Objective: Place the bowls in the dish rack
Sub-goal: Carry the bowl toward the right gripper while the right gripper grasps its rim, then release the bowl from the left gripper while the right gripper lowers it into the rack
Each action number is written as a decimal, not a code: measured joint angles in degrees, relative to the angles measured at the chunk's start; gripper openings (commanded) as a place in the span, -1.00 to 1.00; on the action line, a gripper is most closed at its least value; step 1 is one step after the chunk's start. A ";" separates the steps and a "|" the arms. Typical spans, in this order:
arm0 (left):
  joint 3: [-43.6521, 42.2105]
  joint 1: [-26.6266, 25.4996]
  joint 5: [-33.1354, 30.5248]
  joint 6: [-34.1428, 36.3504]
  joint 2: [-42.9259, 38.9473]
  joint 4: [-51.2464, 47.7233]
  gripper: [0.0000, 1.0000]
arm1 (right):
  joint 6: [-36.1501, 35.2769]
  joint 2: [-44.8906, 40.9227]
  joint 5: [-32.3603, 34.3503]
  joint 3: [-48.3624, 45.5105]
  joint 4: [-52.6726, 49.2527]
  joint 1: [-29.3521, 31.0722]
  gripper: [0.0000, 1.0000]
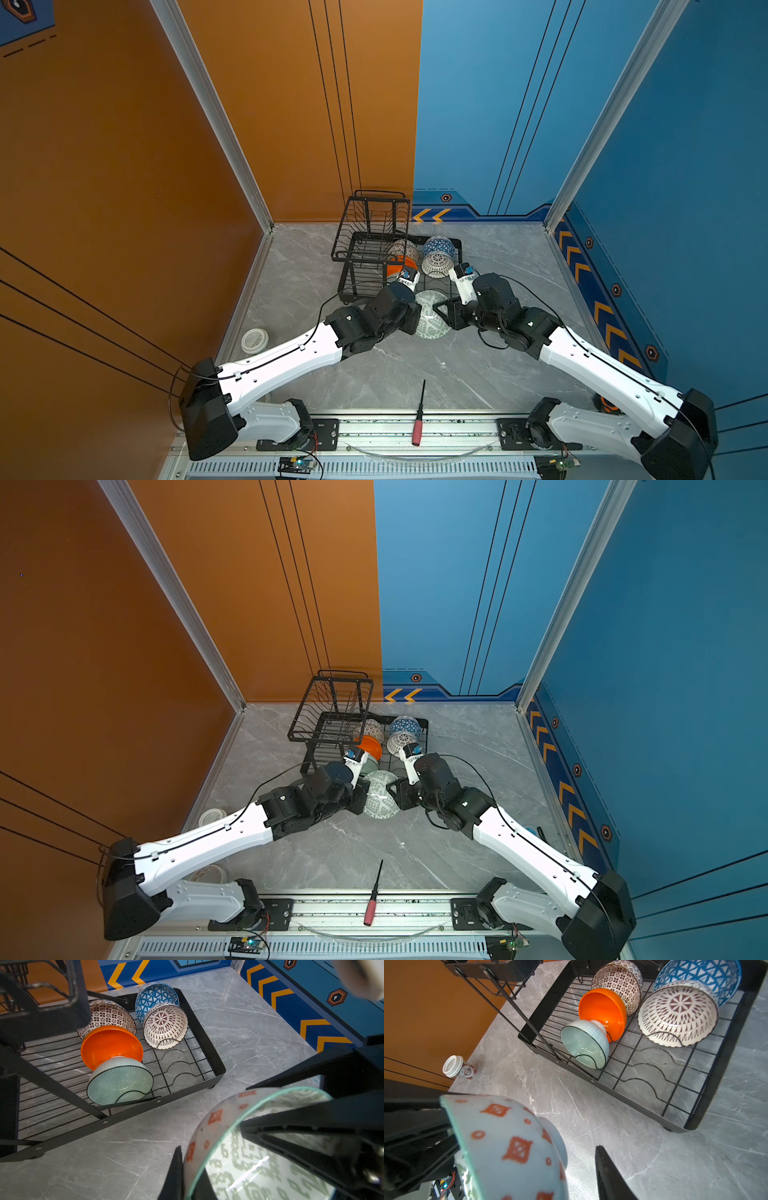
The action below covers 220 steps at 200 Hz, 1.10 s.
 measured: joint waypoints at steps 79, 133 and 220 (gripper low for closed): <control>-0.59 0.46 -0.68 -0.02 0.52 2.08 -0.63 | -0.44 2.14 1.88 0.70 0.39 0.52 -1.00; -4.11 4.09 3.61 1.66 -5.79 1.33 0.47 | -5.16 3.30 2.14 2.71 -2.78 -2.47 -1.00; -7.76 14.05 9.94 4.55 -14.60 -5.86 0.96 | -20.92 10.93 12.09 8.50 -2.21 -6.01 -1.00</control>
